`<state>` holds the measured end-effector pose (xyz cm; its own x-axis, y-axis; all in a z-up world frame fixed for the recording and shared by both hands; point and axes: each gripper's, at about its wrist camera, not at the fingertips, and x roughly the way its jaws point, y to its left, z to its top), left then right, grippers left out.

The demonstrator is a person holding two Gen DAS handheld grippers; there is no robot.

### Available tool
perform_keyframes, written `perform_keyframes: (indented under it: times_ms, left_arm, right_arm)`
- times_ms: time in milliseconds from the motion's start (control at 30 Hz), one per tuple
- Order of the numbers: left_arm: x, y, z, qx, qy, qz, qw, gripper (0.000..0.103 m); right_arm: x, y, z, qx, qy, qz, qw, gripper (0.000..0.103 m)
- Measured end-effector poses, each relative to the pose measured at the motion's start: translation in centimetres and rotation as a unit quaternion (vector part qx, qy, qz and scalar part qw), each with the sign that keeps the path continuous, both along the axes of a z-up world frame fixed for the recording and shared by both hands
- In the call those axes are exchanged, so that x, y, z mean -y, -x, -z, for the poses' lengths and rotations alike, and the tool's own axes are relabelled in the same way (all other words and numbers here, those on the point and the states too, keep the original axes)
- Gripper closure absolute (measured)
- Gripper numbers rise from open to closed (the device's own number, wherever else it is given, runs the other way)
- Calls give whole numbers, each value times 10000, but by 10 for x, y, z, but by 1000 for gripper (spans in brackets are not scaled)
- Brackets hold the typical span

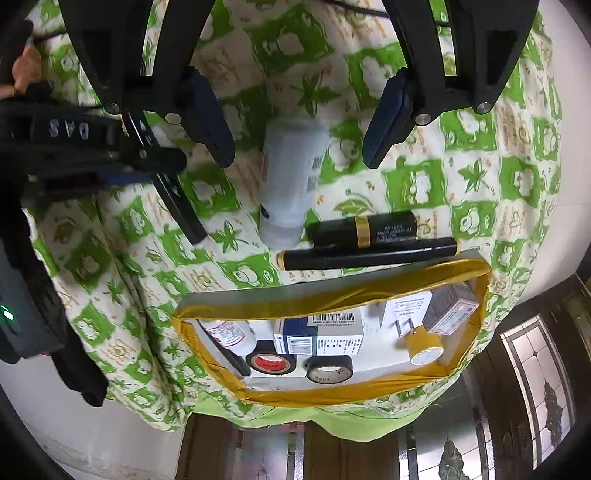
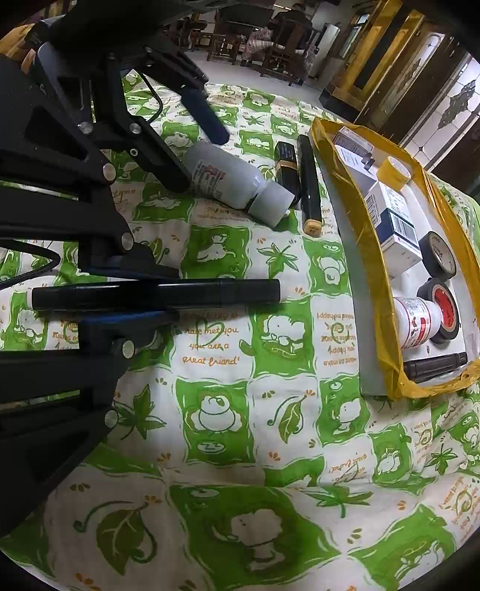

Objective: Organize rigid objects
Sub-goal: 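Grasp the white bottle with the left gripper while the right grasps the black pen, then carry the white bottle and black pen over the tray with both grippers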

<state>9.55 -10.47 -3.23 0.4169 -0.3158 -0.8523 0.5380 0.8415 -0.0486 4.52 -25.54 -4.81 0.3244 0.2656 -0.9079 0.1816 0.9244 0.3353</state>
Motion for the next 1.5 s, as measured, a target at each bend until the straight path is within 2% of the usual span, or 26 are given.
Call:
perform_keyframes:
  times_ms: [100,133,167,267,400,567,633,767,933,1167,1400,1500]
  left_arm:
    - [10,-11,9,36,-220,-130,9997,34]
    - [13,-16,13,-56,-234,-188,9995,50]
    - [13,-19,18,-170,-209,-240,9993,60]
    - [13,-16,20,-125,-198,-309,9992,63]
    - [0,-2,18,-251,-57,-362,9990,65]
    - [-23,7,10,-528,491,-714,9948,67]
    - [-28,8,12,-628,569,-777,9934,67]
    - [-26,7,19,-730,483,-784,9931,66]
    - [-23,8,18,-620,448,-764,9941,66]
    - [-26,-2,17,-483,475,-899,9936,63]
    - [-13,4,19,-199,65,-708,9973,66]
    - [-13,4,18,-189,65,-701,9973,66]
  right_arm:
    - [-1,-1,0,-14,4,0,10000,88]
    - [-1,-1,0,-16,1,-1,10000,88]
    - [-1,-1,0,-16,-3,-3,10000,88]
    - [-1,-2,1,-12,4,-20,10000,88]
    - [-3,-1,-2,96,34,-45,9999,89]
    - [-8,0,-10,367,-87,-200,9991,89]
    - [-13,-2,-8,321,-69,-317,9990,89]
    - [-13,-4,-2,226,-58,-306,9993,89]
    - [-9,-2,1,179,-163,-212,9995,89]
    - [-12,5,1,79,-25,-186,9998,89]
    - [-28,4,1,160,304,-277,9990,89]
    - [-33,0,3,164,350,-306,9988,89]
